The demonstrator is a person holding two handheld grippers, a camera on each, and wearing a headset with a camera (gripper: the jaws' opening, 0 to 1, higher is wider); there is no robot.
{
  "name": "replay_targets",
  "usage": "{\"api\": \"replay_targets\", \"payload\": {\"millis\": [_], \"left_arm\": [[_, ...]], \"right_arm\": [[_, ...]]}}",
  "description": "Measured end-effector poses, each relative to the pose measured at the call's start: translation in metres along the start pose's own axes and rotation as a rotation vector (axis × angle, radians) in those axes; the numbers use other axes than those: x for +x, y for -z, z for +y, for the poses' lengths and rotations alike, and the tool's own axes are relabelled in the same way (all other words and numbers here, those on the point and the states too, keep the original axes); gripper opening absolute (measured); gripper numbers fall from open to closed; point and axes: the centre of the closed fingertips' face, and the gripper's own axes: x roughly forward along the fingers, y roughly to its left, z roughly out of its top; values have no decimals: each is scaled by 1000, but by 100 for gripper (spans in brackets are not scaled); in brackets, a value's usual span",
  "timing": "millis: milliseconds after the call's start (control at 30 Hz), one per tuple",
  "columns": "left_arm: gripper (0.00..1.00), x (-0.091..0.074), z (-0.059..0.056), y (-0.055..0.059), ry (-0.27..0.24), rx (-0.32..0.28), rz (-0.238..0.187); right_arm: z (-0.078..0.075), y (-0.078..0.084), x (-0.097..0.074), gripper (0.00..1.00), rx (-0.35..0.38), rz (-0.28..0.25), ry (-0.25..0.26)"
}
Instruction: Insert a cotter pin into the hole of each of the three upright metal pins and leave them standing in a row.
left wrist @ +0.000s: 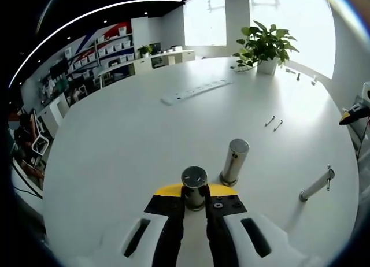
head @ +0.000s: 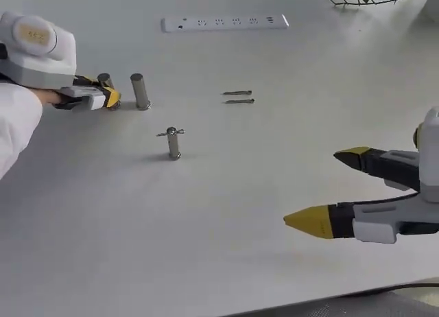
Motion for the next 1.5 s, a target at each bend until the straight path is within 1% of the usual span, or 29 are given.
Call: {"api": "replay_targets", "payload": {"millis": [67,133,167,200,233,267,300,367,433,467,500,533,567,600,700,767,800,867,933,1000,1033,1100,1167,1233,1300,1333,1433,1467,1500], "left_arm": [[11,-1,0,0,-6,-9,3],[11,-2,1,1,-23,3,7],[10,-6,5,1,-60,57,18],[10,-7,2,2,-57,62,15],[10,-9,-1,2,-46,34,-1],[10,-10,-3,1,-42,-9,-20],[10,-13,-3,1,-41,-27,-29],[10,-18,-6,3,-34,-13,-27],[10,-22,-12,7,-19,34,-11],[10,-24,-14,7,-16,24,-13],[10,-27,-18,7,-1,16,-24],[10,-29,-22,5,17,-14,-39],[10,-33,-26,4,27,-28,-53],[10,-35,-26,4,28,-17,-54],[10,-46,-39,-3,67,-17,-80],[10,-53,-44,-9,82,7,-93],[10,-58,-48,-12,88,20,-96],[10,-64,-51,-14,97,30,-102],[10,-74,-59,-19,116,40,-113],[10,-80,-64,-21,128,49,-113],[10,-85,-68,-22,136,67,-112],[10,-92,-77,-24,158,64,-121],[10,-99,-88,-26,183,72,-126],[10,-104,-98,-28,196,108,-126],[10,-108,-110,-28,212,126,-126],[10,-109,-114,-28,219,129,-126],[10,-112,-138,-21,263,165,-105],[10,-110,-142,-20,272,173,-103],[10,-109,-149,-19,285,178,-99]], "right_arm": [[1,0,0,92,-3,3,-1],[1,0,0,92,-5,5,-2],[1,1,-1,91,-4,6,-2],[2,1,-1,91,-2,6,-1],[2,1,-1,91,-1,4,0],[2,1,-1,91,5,2,1],[2,2,-1,91,9,1,0],[3,3,-1,91,16,0,-5],[5,5,0,92,14,2,-17],[7,6,0,92,11,5,-20],[7,6,0,92,9,5,-21],[7,6,0,92,9,4,-23],[8,5,1,92,13,3,-25],[9,5,2,92,13,2,-27],[12,6,3,92,2,11,-39],[13,6,4,92,-1,12,-44],[13,5,4,92,-1,11,-44],[14,4,4,92,-4,7,-49],[16,4,4,92,-10,7,-55],[16,3,4,92,-15,4,-56],[16,2,4,92,-15,3,-58],[17,2,4,91,-14,-3,-61],[17,2,5,91,-10,-4,-66],[17,3,5,91,-12,0,-67],[18,4,6,91,-12,1,-70],[18,3,6,91,-12,-1,-72],[19,4,6,91,-17,1,-79],[20,4,5,91,-22,2,-83],[21,4,5,91,-24,1,-85]]}}
